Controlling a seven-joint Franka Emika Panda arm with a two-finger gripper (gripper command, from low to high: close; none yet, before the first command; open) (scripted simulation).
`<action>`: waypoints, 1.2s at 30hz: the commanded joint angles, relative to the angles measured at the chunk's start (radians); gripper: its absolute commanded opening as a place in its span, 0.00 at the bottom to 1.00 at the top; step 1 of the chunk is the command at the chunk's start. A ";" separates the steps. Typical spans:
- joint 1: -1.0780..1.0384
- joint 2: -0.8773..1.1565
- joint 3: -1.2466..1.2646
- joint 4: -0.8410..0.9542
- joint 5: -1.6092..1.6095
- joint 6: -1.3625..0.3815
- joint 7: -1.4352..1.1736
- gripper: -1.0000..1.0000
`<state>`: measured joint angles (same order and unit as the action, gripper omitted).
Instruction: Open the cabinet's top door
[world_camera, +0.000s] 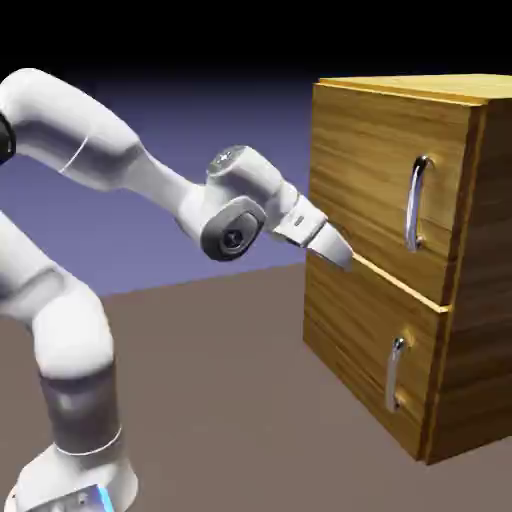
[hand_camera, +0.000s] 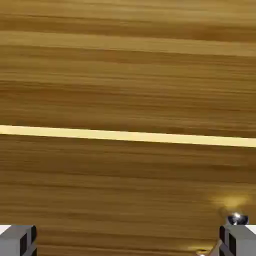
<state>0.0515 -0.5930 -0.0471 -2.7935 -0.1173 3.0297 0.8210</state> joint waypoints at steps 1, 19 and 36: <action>0.015 -0.009 -0.017 0.006 -0.044 -0.003 0.030 1.00; 0.278 -0.162 -0.331 0.116 -0.827 -0.051 0.564 1.00; 0.527 -0.307 -0.628 0.220 -1.566 -0.097 1.068 1.00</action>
<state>0.5790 -0.8995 -0.6750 -2.5734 -1.6832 2.9329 1.8887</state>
